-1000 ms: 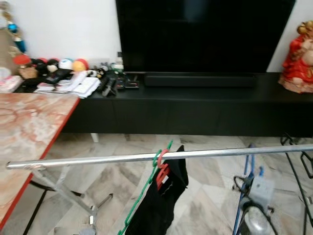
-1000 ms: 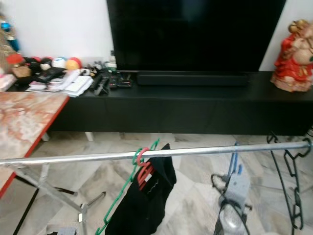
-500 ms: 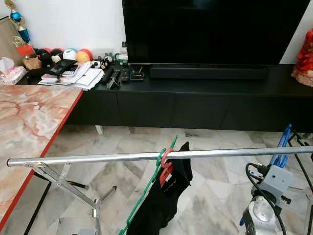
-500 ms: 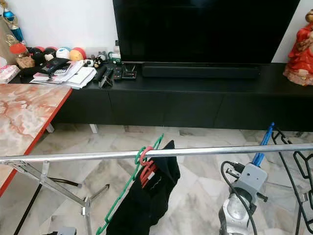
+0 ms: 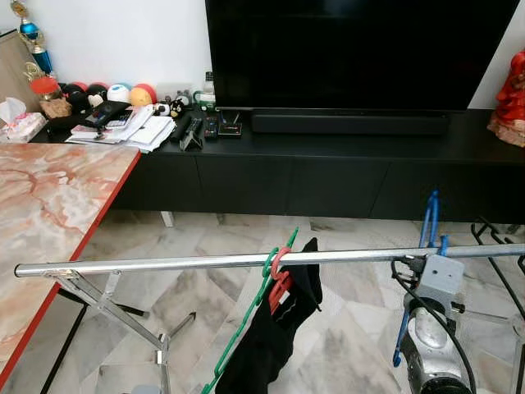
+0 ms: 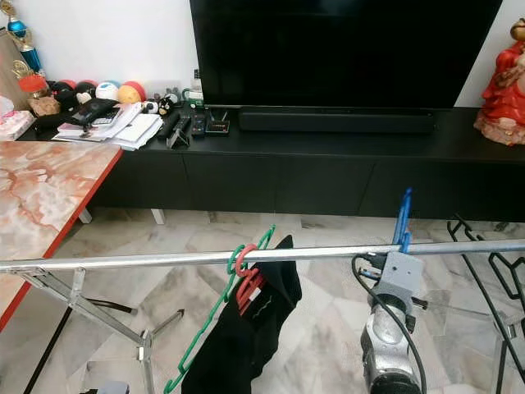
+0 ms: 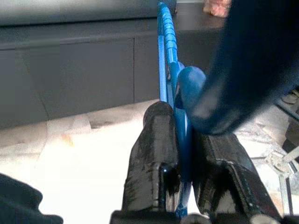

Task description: Hang hanger

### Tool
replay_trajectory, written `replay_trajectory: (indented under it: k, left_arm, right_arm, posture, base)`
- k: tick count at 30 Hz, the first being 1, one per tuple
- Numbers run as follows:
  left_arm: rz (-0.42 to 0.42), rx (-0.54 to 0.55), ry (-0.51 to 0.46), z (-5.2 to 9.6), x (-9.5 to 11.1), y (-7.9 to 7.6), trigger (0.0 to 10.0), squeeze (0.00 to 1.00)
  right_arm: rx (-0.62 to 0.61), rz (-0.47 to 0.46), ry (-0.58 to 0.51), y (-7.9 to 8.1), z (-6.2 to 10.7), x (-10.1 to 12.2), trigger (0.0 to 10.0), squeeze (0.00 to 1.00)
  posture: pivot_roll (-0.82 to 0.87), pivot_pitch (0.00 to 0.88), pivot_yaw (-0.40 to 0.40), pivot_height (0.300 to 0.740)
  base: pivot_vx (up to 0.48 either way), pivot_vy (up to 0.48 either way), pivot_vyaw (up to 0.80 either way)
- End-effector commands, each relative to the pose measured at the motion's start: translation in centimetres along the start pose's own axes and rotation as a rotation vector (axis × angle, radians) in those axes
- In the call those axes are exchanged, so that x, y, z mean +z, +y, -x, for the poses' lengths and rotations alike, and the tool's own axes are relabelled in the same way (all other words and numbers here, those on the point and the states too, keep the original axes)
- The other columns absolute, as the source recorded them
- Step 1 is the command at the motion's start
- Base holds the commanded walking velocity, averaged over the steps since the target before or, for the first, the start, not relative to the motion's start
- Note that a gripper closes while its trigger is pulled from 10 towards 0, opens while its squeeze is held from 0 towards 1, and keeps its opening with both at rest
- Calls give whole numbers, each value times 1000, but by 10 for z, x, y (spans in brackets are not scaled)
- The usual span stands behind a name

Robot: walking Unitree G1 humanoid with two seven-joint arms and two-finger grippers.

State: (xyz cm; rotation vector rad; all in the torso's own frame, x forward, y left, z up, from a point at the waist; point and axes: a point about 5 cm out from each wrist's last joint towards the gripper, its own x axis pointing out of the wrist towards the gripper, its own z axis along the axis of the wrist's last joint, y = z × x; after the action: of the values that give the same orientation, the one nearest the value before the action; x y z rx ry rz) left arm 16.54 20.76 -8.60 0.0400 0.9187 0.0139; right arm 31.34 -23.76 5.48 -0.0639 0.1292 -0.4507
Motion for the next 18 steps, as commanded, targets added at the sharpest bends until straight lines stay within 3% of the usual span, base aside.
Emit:
replay_trajectory:
  k: [1,7,8,9,10,11,18]
  left_arm:
    - [-5,-4,21,2,-7,0,10000,0]
    - [-2,-10,18,2,-7,-2,10000,0]
    - [-3,-10,19,2,-8,-2,10000,0]
    - [-3,-11,20,2,-8,-1,10000,0]
    - [-4,-10,21,2,-8,-1,10000,0]
    - [-7,-10,23,2,-9,-1,10000,0]
    - [-7,-11,23,2,-9,-1,10000,0]
  right_arm:
    - [2,1,39,3,1,-4,10000,0]
    - [37,-13,46,9,5,-7,10000,0]
    - [49,-24,40,10,7,-7,10000,357]
    - [56,-31,36,11,8,-7,10000,357]
    - [57,-29,35,11,8,-7,10000,796]
    - [59,-27,28,11,9,-7,10000,988]
    - [67,-27,-5,10,19,-10,10000,1000]
  posture:
    - [-36,60,11,740]
    - [-35,62,9,740]
    - [-40,64,9,740]
    - [-40,64,9,740]
    - [-40,64,9,740]
    - [-40,64,9,740]
    - [-50,72,11,740]
  base:
    - [0,0,0]
    - [0,0,0]
    - [0,0,0]
    - [0,0,0]
    - [0,0,0]
    - [0,0,0]
    - [0,0,0]
